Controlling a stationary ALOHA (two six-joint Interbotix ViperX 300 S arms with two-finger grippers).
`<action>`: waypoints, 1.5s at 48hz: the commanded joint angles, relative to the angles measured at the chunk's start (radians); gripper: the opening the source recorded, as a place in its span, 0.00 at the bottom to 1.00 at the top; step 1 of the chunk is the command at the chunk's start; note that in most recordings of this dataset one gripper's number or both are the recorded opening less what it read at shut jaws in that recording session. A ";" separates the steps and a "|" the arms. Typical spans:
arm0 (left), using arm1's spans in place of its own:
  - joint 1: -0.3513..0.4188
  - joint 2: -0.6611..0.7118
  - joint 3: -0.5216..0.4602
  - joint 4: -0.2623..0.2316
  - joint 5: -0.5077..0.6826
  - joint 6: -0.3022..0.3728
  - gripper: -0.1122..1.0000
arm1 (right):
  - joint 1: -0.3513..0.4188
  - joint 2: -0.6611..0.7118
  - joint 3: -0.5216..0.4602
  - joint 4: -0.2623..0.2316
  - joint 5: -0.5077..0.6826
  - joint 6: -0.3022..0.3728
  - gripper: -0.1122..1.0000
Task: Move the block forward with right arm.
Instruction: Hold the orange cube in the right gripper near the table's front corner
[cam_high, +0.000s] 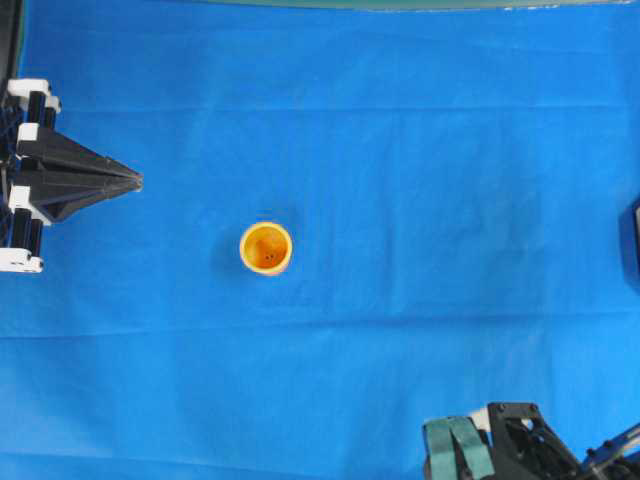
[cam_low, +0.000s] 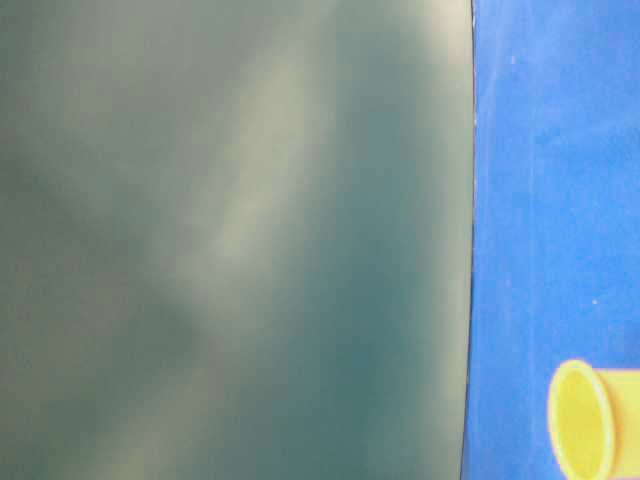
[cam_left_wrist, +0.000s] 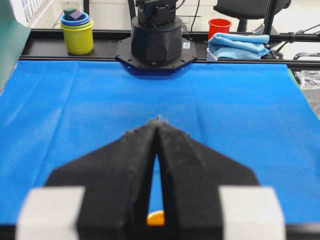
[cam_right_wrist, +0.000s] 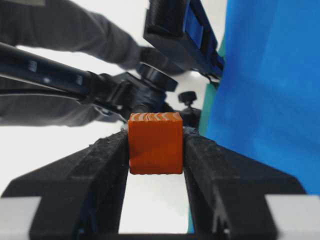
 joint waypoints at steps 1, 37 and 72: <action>0.002 0.009 -0.037 0.000 -0.006 0.000 0.11 | 0.005 -0.012 -0.029 0.006 -0.006 0.003 0.47; -0.014 0.009 -0.035 0.000 -0.005 0.000 0.11 | 0.005 -0.012 -0.028 0.005 0.003 0.003 0.47; -0.014 0.002 -0.051 0.002 -0.011 0.005 0.11 | 0.005 -0.012 -0.028 0.003 0.014 0.003 0.47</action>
